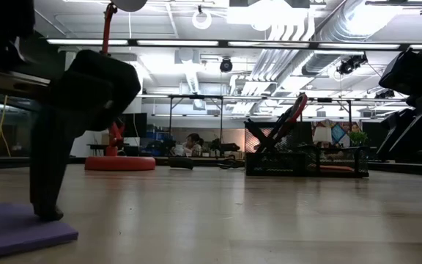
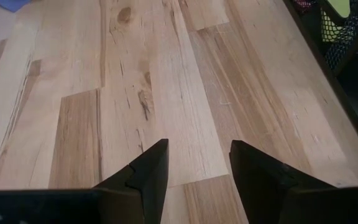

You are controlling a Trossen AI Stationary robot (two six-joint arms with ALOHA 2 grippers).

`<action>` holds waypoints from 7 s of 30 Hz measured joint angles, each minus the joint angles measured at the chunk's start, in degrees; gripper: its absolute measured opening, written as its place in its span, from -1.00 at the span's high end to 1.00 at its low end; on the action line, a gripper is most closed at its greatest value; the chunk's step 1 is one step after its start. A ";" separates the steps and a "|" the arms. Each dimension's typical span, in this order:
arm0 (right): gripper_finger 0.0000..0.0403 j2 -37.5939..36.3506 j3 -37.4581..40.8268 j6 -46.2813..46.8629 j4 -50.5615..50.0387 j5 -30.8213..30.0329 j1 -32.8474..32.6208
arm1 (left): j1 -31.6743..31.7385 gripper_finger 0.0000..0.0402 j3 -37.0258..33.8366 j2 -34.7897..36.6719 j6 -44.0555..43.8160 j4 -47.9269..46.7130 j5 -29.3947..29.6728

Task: Pick and place office supplies into organizer
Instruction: Put the violet sticky note into the desk organizer

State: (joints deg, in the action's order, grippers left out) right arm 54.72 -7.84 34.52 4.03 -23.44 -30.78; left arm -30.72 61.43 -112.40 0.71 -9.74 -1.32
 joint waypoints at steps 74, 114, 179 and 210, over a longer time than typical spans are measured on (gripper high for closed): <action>0.22 0.02 0.00 0.00 0.00 0.00 -0.01 | 7.81 0.39 -0.22 -0.63 13.15 20.63 28.43; 0.22 0.02 -0.02 -3.71 15.58 -16.65 0.53 | 13.14 0.39 -0.11 -0.44 18.28 26.59 33.56; 0.44 29.14 -30.91 20.68 4.26 -7.02 4.21 | 19.85 0.39 2.10 -0.42 7.69 24.35 31.54; 0.93 33.86 -30.91 16.08 6.01 -7.16 6.40 | 19.89 0.39 2.05 -0.42 7.32 26.16 30.52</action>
State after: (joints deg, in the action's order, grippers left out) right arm 88.58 -38.74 50.60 10.05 -30.60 -24.38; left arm -10.83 63.48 -112.81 8.03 16.43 29.20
